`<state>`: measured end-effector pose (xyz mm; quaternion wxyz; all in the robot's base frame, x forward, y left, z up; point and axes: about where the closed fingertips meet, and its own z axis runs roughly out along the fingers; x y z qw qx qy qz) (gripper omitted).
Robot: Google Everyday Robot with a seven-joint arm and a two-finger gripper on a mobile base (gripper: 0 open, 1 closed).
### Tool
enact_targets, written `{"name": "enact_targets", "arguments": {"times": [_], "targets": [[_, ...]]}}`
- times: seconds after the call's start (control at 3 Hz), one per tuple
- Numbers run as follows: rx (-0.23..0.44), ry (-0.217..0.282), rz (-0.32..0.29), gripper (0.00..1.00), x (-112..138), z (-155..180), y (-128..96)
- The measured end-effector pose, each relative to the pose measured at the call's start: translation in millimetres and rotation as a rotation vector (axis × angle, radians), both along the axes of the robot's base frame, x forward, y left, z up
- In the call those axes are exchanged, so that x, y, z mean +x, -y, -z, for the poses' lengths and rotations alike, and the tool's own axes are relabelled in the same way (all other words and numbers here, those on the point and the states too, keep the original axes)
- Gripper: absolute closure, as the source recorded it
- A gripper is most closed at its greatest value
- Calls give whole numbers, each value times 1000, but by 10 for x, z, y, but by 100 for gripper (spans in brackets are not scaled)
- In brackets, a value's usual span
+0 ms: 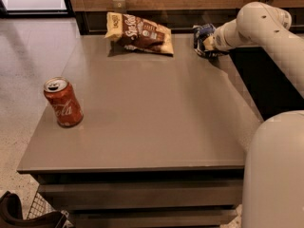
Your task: Move blue chip bag near coke can
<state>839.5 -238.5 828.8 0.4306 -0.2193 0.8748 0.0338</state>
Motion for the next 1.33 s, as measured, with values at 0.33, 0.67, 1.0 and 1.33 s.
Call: {"name": "enact_targets", "arguments": {"times": [0.33, 0.67, 1.0, 1.33], "targets": [[0, 0, 0, 100, 0, -2, 0], [0, 0, 0, 100, -1, -3, 0], [0, 0, 0, 100, -1, -4, 0], [-1, 1, 0, 100, -5, -9, 1]]}}
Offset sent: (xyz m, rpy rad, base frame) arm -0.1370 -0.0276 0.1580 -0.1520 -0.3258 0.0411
